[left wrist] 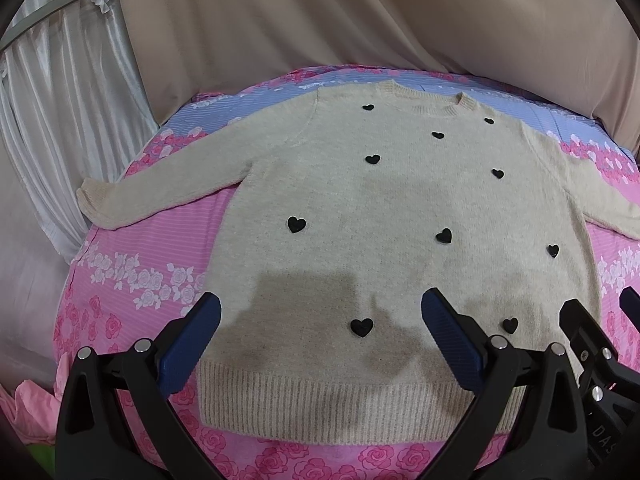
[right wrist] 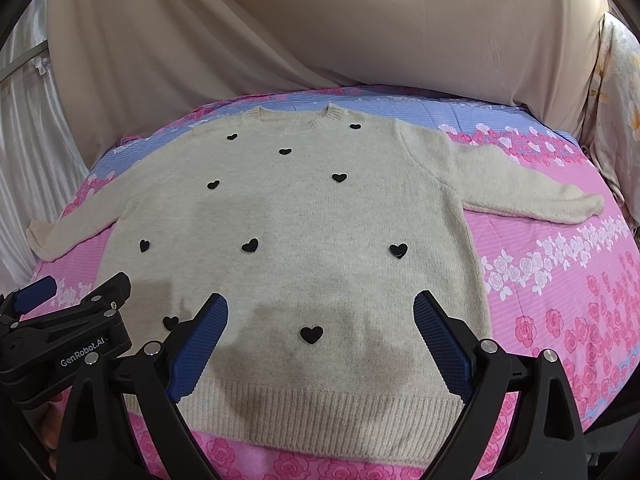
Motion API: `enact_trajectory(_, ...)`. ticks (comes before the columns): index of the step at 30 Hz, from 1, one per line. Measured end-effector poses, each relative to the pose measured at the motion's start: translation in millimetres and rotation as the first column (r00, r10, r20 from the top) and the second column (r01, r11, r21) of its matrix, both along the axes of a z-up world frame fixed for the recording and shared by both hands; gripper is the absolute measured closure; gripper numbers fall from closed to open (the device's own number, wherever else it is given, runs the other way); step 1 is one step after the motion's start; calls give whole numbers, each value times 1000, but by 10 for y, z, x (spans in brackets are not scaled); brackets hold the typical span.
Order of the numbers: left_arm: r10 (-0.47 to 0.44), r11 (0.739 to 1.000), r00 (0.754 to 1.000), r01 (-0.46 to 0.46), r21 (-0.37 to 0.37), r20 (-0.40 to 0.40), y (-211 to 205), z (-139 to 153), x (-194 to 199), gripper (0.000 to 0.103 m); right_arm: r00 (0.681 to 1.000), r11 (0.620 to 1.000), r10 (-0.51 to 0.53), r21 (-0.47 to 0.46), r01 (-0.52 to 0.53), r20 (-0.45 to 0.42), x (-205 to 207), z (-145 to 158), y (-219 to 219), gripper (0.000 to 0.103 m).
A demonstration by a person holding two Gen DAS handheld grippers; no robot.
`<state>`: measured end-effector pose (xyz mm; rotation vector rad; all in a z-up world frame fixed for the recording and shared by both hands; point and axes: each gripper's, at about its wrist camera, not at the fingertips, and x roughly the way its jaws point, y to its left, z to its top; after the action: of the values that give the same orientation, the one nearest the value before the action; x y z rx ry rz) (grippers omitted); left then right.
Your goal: Fold small clothes
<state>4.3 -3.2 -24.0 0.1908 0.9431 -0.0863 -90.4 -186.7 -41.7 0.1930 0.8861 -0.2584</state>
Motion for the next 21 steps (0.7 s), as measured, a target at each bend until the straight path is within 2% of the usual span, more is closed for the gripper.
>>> enact_trajectory(21,-1,999,999,2,36,-33,-261,-81,70,5,999,999,1,38,0,-35,93,-99,-238,11)
